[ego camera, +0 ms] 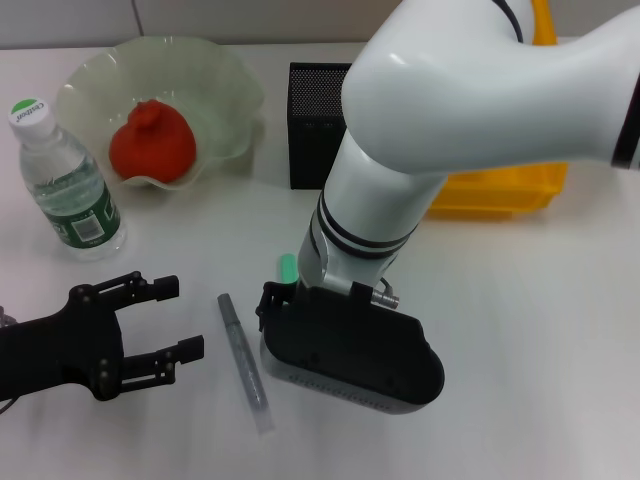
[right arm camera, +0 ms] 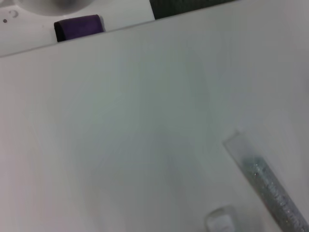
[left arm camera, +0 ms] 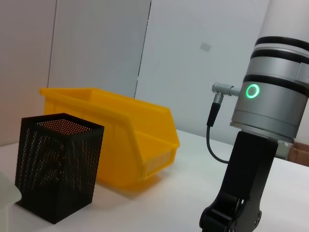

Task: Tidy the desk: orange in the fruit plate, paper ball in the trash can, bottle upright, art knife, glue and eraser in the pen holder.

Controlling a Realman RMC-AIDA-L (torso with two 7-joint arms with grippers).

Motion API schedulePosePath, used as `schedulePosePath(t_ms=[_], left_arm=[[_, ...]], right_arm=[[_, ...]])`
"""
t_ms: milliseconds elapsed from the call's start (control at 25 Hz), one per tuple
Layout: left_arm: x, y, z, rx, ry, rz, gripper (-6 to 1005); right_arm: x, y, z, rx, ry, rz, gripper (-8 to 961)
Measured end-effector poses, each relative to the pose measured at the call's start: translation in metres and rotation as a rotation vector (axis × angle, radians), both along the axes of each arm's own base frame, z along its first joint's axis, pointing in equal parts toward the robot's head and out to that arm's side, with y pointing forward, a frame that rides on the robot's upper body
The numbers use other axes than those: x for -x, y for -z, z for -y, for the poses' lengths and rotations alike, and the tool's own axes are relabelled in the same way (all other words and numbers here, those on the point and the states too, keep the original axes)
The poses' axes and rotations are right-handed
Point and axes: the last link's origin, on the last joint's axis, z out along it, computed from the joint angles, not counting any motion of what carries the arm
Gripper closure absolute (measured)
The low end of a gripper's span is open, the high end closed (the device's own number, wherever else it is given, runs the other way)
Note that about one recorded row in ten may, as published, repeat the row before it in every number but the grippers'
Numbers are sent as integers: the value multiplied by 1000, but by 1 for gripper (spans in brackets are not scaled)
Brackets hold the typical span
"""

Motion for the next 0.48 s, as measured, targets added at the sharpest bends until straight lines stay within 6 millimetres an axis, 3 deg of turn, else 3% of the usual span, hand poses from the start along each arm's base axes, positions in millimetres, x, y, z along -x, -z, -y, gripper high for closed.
schedulePosePath(t_ms=[480], left_arm=[[-1,0,-1,-2,1,3,199]], right_arm=[[-1,4,3,24,-38,-8,514]])
